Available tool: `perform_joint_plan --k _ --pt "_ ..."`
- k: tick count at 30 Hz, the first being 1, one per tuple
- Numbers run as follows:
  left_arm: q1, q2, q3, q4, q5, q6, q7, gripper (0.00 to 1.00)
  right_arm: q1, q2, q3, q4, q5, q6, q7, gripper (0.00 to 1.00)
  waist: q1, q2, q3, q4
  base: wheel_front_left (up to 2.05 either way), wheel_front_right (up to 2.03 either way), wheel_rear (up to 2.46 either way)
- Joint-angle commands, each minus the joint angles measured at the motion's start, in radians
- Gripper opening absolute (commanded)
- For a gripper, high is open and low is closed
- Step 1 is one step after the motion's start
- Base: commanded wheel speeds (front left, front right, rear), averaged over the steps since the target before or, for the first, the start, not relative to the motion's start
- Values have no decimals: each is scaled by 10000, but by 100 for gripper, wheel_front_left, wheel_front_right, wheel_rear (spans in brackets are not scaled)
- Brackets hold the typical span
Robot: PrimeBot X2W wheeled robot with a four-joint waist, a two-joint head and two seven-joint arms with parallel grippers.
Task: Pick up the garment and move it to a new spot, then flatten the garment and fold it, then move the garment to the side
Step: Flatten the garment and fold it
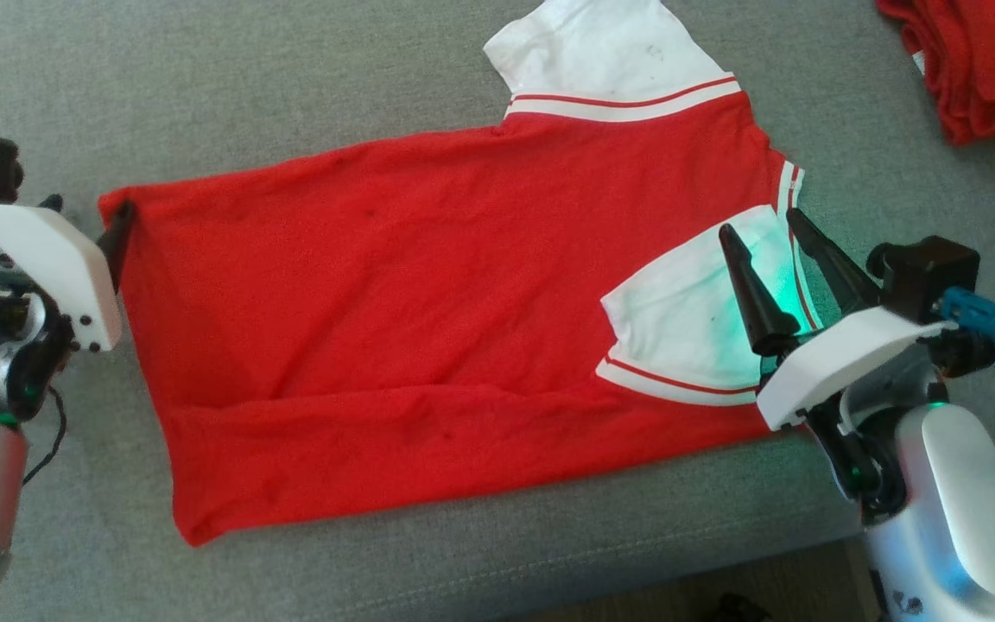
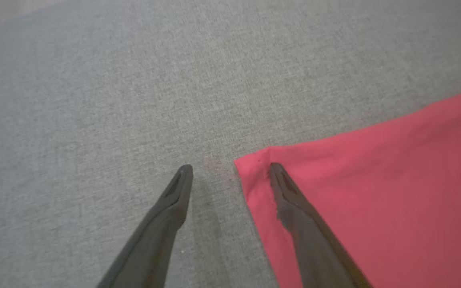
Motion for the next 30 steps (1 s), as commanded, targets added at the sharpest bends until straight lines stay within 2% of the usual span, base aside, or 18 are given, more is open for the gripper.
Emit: perform_joint_plan --k 1,5,6,7,8,9,11,13,18,20,21,23,30 --pt "-512 575 309 -189 42 -59 93 100 -295 -192 205 -279 67 -7 -118 100 -2 0 32 3 0 0 0" --pt "-566 591 148 -62 -79 -247 308 100 -435 -247 256 -206 79 -7 -133 100 -2 0 72 22 0 0 0" --pt "-580 592 119 -76 -105 -279 327 83 -472 -262 262 -194 86 -7 -133 100 -2 0 81 32 0 0 0" --pt "-594 579 78 -107 -118 -303 343 80 -509 -278 264 -181 92 -7 -132 100 -2 0 91 43 0 0 0" --pt "-603 547 34 -169 -109 -301 346 60 -549 -290 267 -168 98 -7 -131 100 -2 0 100 53 0 0 0" --pt "-613 522 2 -214 -101 -294 335 53 -590 -300 274 -155 101 -7 -131 100 -2 0 110 61 0 0 0" --pt "-645 499 -47 -227 -116 -322 294 55 -677 -312 303 -123 102 -7 -133 100 -2 0 143 66 0 0 0" --pt "-671 457 -111 -233 -126 -350 243 63 -762 -315 360 -92 100 -7 -126 100 -2 0 172 65 0 0 0" --pt "-776 398 -281 -196 -148 -438 149 44 -967 -363 452 0 116 -7 -89 100 -2 0 253 81 0 0 0" --pt "-842 350 -352 -198 -134 -470 16 35 -1106 -384 452 84 137 -7 -55 100 -2 0 274 105 0 0 0" --pt "-872 316 -387 -183 -126 -479 -51 26 -1208 -398 459 142 139 -7 -32 100 -2 0 281 124 0 0 0" --pt "-935 226 -454 -158 -110 -499 -247 0 -1487 -453 498 303 109 -7 42 100 -2 0 297 187 0 0 0" --pt "-1225 -198 -589 -333 51 -472 -1460 0 -3377 -759 525 1382 -279 -7 450 100 -2 0 459 738 0 0 0"
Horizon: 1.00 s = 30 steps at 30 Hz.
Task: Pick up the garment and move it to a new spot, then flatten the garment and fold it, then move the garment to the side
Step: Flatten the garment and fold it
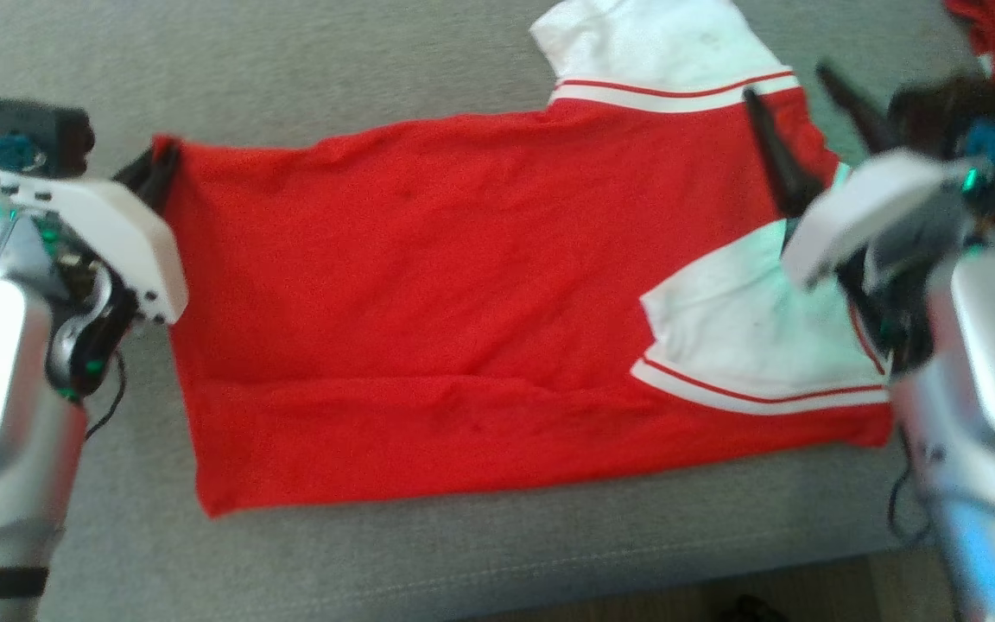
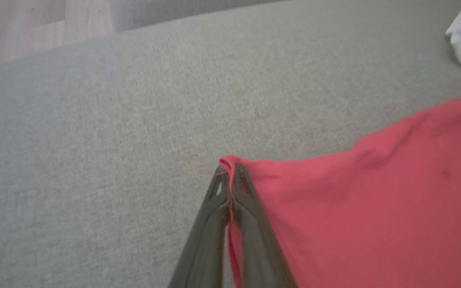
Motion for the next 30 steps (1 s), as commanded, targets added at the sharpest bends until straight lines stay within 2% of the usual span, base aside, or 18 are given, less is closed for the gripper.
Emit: perform_joint_plan --k 1,8,14,26,27,29,30 --pt "-593 261 320 -478 143 -9 -372 0 -782 -135 84 26 -117 -7 123 100 0 0 116 334 0 0 0" --pt "-819 -344 1 -815 346 60 -1390 0 -3044 -816 99 2175 -506 -7 813 100 0 0 463 1441 0 0 0" --pt "-1171 -955 -356 -570 370 31 -1835 0 -4419 -1236 270 4150 -663 -7 1415 100 0 0 795 2192 0 0 0" --pt "-1498 -1380 -661 143 316 -50 -2408 0 -5325 -1605 537 6273 -607 -7 1787 100 0 0 961 2662 0 0 0" --pt "-1504 -1386 -678 196 308 -57 -2433 0 -5350 -1596 584 6395 -541 -7 1849 85 0 0 948 2668 0 0 0" --pt "-1514 -1387 -708 287 290 -69 -2472 0 -5403 -1573 712 6580 -383 -7 1948 49 0 0 922 2666 0 0 0" --pt "-1519 -1387 -721 329 279 -74 -2488 0 -5420 -1561 785 6661 -282 -7 2005 43 0 0 908 2661 0 0 0"
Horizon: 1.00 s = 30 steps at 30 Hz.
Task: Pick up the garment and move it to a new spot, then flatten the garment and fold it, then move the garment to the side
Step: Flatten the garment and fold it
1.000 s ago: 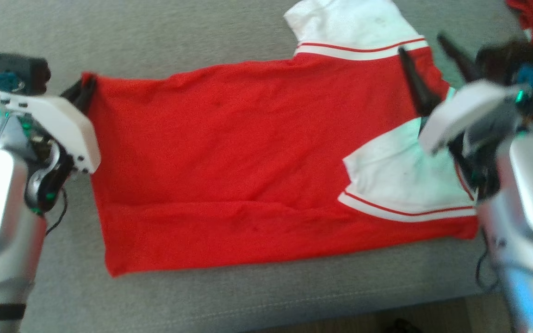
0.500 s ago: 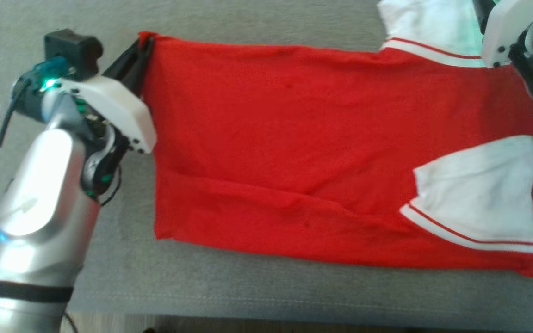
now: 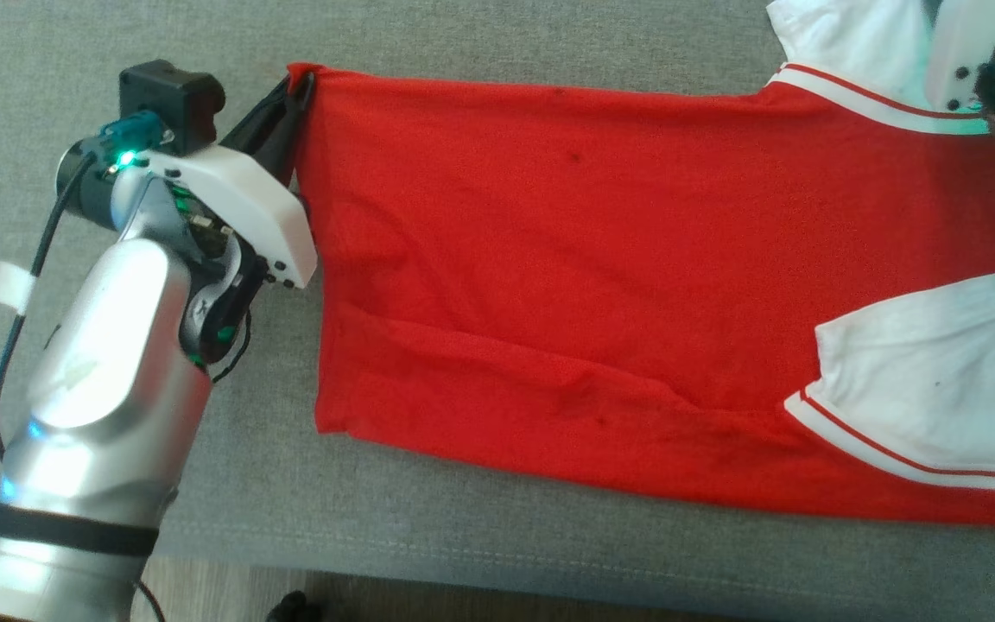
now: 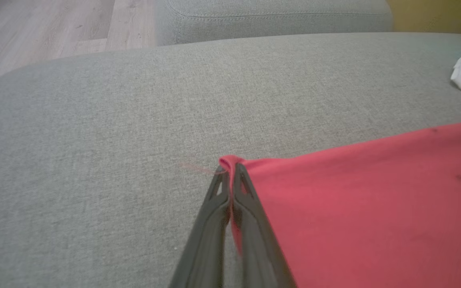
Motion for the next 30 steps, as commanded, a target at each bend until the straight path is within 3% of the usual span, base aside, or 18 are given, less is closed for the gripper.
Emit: perform_joint_plan --k 1,5,7,18,30 --pt "-444 328 357 -199 -33 -2 -81 0 82 17 192 18 101 -7 186 39 0 0 -17 -11 0 0 0" --pt "-488 323 292 -81 -57 -17 -106 0 38 25 470 198 494 -7 266 20 0 0 -56 -44 0 0 0" --pt "-510 311 254 -35 -67 -23 -115 0 35 12 546 287 656 -7 233 0 0 0 -78 -48 0 0 0" --pt "-386 424 291 98 -165 55 -450 0 120 47 797 101 1253 -7 -1824 0 0 0 -599 -485 0 0 0" --pt "700 787 645 -319 -545 262 -968 0 2260 -612 1792 -2132 2594 -7 -3429 0 0 0 -2008 -1376 0 0 0"
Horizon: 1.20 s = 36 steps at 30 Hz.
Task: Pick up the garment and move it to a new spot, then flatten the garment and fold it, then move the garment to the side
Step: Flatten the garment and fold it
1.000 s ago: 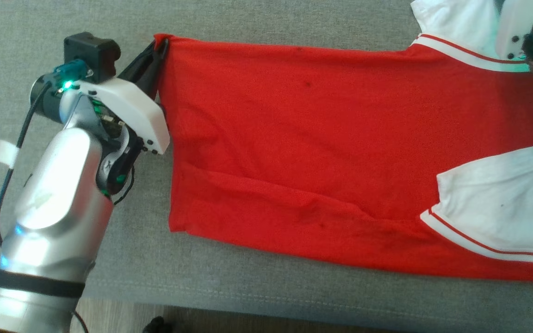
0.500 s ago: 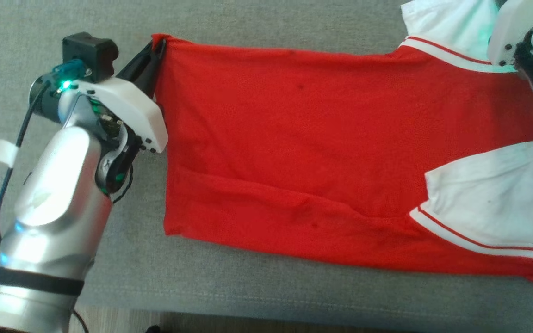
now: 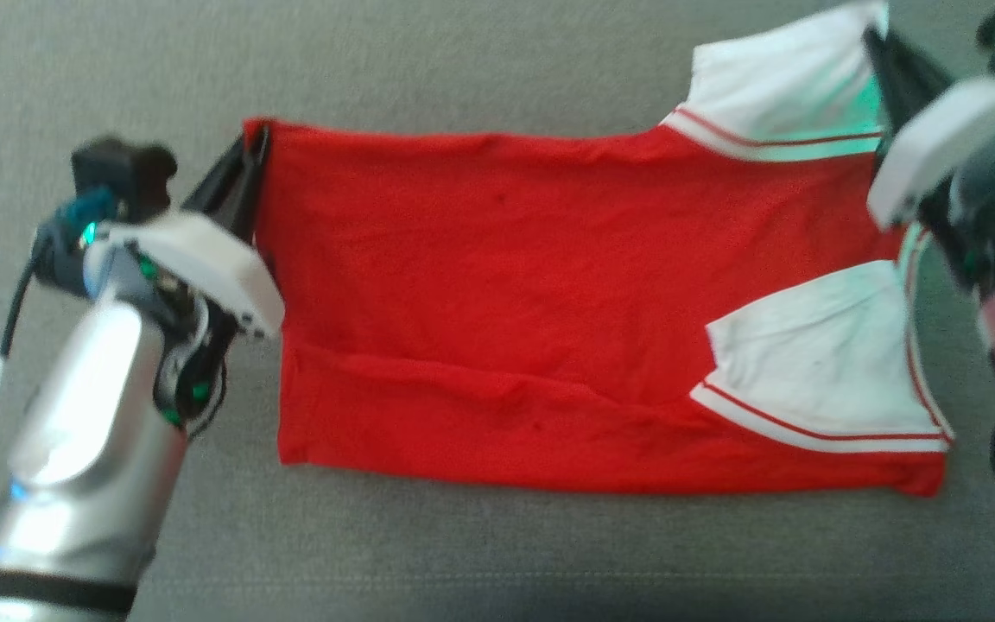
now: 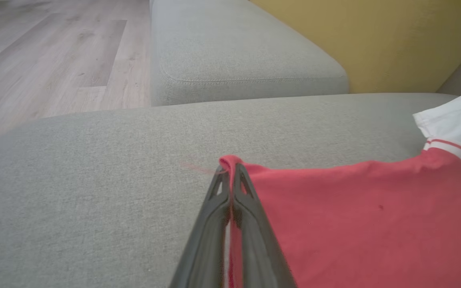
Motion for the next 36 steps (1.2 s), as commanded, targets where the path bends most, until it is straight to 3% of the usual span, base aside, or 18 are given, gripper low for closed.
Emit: perform_joint_plan --k 1,4,9,15,22,24,26,27,28,31,32,33,36 --pt "-19 460 437 -425 -58 96 -122 0 391 -167 59 -576 156 -7 -199 0 0 0 -475 -317 0 0 0" --pt "870 634 546 -809 -215 259 -249 0 1897 -475 -290 -1792 383 -7 -487 0 0 0 -1040 -511 0 0 0" --pt "2134 665 622 -1297 -489 477 -393 0 4072 -360 -1169 -3352 274 -7 -395 0 0 0 -1609 -693 0 0 0" --pt "3414 508 702 -1766 -863 764 -539 0 6313 367 -2420 -4869 -199 -7 61 0 0 0 -1899 -827 0 0 0" --pt "4201 355 653 -1788 -1068 943 -639 0 7503 1235 -3147 -5668 -849 -7 473 0 0 0 -2034 -889 0 0 0" --pt "4356 242 622 -1755 -1163 938 -699 0 7730 1432 -3300 -5732 -992 -7 495 35 0 0 -2100 -877 0 0 0" --pt "4537 157 594 -1748 -1223 950 -789 0 7999 1599 -3493 -5800 -1090 -7 505 86 0 0 -2162 -855 0 0 0" --pt "4641 116 601 -1754 -1258 967 -862 0 8146 1669 -3598 -5847 -1134 -7 489 100 0 0 -2203 -842 0 0 0" --pt "4766 77 599 -1770 -1305 965 -926 0 8309 1733 -3706 -5903 -1182 -7 466 100 0 0 -2247 -829 0 0 0" --pt "5223 -13 638 -1916 -1462 996 -1128 46 8876 2023 -4084 -6226 -1342 -7 472 100 0 0 -2378 -810 0 0 0" --pt "5385 -26 675 -1991 -1487 1045 -1231 82 9060 2108 -4208 -6353 -1395 -7 475 100 0 0 -2418 -806 0 0 0" --pt "5543 -33 713 -2068 -1504 1111 -1317 100 9234 2205 -4348 -6501 -1451 -7 488 100 0 0 -2449 -803 0 0 0" --pt "5929 -79 859 -2345 -1536 1351 -1586 100 9650 2431 -4748 -6963 -1618 -7 586 100 0 0 -2538 -769 0 0 0"
